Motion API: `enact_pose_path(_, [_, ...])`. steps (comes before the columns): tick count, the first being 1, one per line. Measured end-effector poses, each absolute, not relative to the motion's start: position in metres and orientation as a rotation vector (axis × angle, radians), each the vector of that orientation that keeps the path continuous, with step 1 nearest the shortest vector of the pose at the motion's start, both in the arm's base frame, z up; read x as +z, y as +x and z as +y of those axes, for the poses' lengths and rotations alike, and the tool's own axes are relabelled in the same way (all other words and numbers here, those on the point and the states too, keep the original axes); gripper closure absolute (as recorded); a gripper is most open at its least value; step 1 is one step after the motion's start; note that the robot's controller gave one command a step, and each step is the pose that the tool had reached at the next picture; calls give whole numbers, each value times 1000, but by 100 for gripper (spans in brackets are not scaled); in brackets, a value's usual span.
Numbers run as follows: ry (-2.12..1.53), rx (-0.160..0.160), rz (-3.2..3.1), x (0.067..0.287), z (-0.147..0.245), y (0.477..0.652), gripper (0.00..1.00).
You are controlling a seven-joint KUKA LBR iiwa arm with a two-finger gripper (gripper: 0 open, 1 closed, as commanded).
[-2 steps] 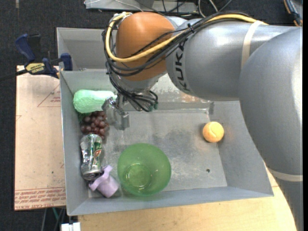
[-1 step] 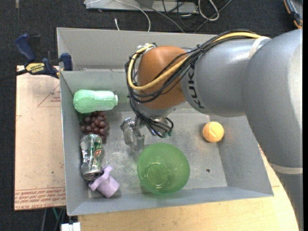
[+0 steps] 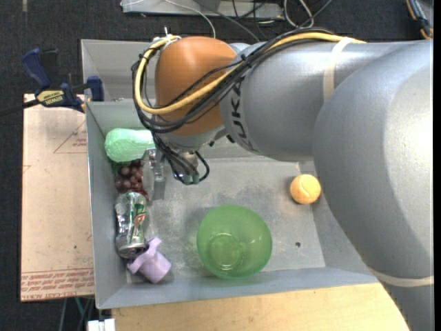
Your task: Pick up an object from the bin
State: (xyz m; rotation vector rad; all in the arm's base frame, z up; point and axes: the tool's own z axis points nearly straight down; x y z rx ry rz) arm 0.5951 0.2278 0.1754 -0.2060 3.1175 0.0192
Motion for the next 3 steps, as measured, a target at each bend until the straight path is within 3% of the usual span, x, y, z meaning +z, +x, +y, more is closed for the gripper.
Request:
enact_pose_path(1, [-750, 6, 3036, 153, 118, 629, 100])
enact_pose_path(2, [-226, 29, 3110, 222, 198, 607, 100])
enact_pose_path(3, [-606, 15, 3065, 190, 102, 627, 100])
